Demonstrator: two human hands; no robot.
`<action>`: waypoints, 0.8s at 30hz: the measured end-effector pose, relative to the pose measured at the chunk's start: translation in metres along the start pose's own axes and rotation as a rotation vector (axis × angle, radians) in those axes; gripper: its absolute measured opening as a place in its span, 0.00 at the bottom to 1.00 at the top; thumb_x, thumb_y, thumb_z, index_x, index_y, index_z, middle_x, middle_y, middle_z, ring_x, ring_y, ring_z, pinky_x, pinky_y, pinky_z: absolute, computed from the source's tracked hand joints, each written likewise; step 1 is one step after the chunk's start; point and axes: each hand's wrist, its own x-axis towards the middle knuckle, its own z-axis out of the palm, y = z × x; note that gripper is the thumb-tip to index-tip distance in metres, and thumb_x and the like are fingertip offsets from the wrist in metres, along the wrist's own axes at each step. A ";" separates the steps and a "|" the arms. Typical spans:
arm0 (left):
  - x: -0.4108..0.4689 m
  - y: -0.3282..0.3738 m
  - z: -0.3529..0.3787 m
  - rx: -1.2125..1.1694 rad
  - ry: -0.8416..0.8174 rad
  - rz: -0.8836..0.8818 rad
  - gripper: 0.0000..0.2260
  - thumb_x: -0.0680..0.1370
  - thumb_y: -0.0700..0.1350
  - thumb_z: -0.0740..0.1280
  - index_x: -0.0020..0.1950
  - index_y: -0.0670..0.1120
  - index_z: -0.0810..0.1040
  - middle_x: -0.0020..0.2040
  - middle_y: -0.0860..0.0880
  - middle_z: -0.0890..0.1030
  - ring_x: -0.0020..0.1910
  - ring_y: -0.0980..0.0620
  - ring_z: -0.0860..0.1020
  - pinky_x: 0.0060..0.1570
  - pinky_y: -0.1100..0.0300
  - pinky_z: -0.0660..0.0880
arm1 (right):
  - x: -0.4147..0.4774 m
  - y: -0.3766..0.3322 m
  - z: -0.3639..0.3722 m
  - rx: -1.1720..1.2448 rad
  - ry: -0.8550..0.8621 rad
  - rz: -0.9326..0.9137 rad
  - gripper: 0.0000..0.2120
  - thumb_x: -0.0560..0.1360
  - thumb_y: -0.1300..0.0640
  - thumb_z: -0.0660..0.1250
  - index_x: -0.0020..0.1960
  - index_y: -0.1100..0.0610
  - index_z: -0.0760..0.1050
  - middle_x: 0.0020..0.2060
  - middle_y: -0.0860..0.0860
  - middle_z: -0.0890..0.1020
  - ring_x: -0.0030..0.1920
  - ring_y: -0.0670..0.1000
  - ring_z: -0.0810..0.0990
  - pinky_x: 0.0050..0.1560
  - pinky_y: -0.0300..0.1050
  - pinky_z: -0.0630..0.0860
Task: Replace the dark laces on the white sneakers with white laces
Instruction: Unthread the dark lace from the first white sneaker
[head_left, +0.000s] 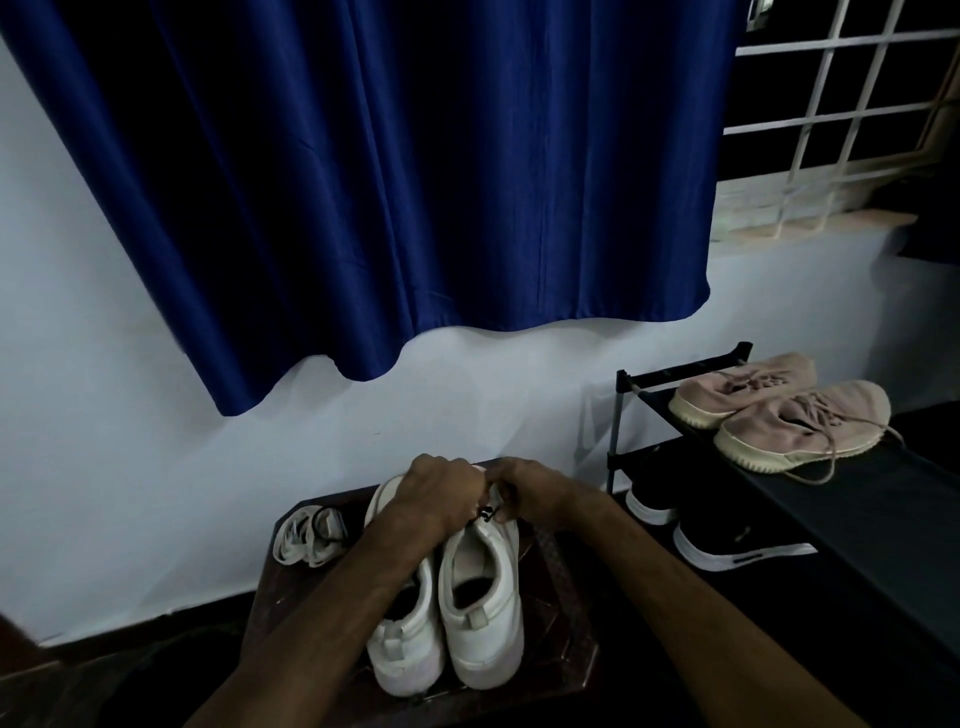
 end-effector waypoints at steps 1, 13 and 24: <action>-0.003 -0.001 0.000 0.043 0.018 0.003 0.12 0.80 0.45 0.62 0.62 0.43 0.75 0.61 0.44 0.76 0.60 0.43 0.76 0.56 0.53 0.70 | -0.001 0.000 0.000 0.007 0.005 -0.003 0.15 0.66 0.67 0.75 0.51 0.58 0.80 0.46 0.54 0.80 0.40 0.47 0.75 0.43 0.37 0.72; -0.013 -0.016 0.056 0.080 0.385 -0.012 0.15 0.52 0.39 0.80 0.32 0.45 0.76 0.30 0.48 0.75 0.26 0.49 0.76 0.19 0.63 0.66 | -0.001 0.001 -0.003 -0.057 0.014 -0.062 0.12 0.68 0.65 0.74 0.50 0.56 0.78 0.46 0.57 0.79 0.44 0.54 0.78 0.47 0.47 0.74; -0.016 -0.015 0.051 0.103 0.400 -0.077 0.13 0.54 0.38 0.79 0.33 0.45 0.78 0.31 0.47 0.76 0.28 0.46 0.77 0.24 0.58 0.70 | -0.003 0.002 -0.003 -0.100 0.034 -0.126 0.12 0.68 0.66 0.72 0.51 0.59 0.77 0.44 0.52 0.77 0.44 0.49 0.73 0.45 0.41 0.69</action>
